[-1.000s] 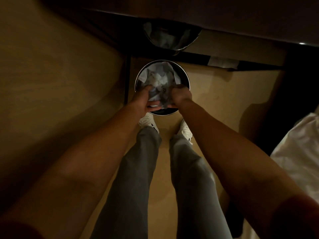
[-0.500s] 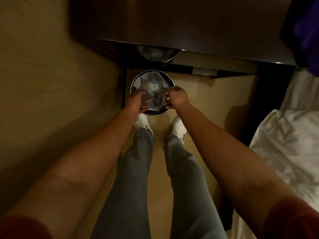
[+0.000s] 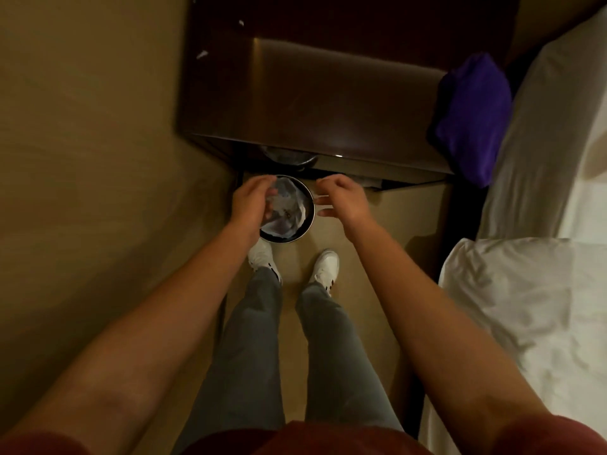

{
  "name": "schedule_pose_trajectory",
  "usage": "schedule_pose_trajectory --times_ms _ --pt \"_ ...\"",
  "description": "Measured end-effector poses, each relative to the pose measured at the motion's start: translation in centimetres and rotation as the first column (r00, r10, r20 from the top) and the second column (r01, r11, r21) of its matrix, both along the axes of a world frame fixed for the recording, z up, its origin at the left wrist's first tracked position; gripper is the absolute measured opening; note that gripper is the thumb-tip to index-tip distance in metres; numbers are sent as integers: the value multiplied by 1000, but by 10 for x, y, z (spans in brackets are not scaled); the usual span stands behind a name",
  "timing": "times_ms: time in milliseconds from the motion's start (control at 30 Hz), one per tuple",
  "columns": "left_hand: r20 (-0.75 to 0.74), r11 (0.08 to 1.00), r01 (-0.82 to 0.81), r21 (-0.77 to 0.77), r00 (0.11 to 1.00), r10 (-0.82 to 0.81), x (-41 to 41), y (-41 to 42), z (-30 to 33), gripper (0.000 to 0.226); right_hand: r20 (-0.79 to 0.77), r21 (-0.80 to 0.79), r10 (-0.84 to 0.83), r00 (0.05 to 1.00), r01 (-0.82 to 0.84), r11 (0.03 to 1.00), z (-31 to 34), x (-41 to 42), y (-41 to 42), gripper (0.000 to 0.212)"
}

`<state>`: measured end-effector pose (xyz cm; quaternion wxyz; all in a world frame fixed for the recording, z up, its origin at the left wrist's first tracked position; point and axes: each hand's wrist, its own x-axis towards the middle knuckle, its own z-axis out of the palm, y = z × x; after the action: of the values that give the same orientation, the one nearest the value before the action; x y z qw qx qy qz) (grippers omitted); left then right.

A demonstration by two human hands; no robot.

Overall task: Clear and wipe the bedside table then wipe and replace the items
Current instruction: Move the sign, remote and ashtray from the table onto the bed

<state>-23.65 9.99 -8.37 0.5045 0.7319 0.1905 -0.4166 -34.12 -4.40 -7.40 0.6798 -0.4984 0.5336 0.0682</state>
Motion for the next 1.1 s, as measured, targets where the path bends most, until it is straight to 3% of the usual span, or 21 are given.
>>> schedule_pose_trajectory --times_ms 267,567,700,900,1100 --pt "322 988 108 -113 944 -67 13 -40 76 14 197 -161 59 979 -27 987 71 0 -41 2" --pt "631 967 248 -58 759 -157 40 -52 92 23 242 -387 223 944 -117 915 98 28 -57 43" --pt "689 954 300 -11 694 -211 62 -50 82 29 218 -439 246 945 -130 889 96 44 -60 56" --pt "720 926 374 44 631 -289 92 -43 70 36 200 -466 215 956 -101 879 93 75 -53 58" --pt "721 918 391 70 616 -318 109 -47 73 40 247 -444 179 952 -52 894 100 102 -43 60"
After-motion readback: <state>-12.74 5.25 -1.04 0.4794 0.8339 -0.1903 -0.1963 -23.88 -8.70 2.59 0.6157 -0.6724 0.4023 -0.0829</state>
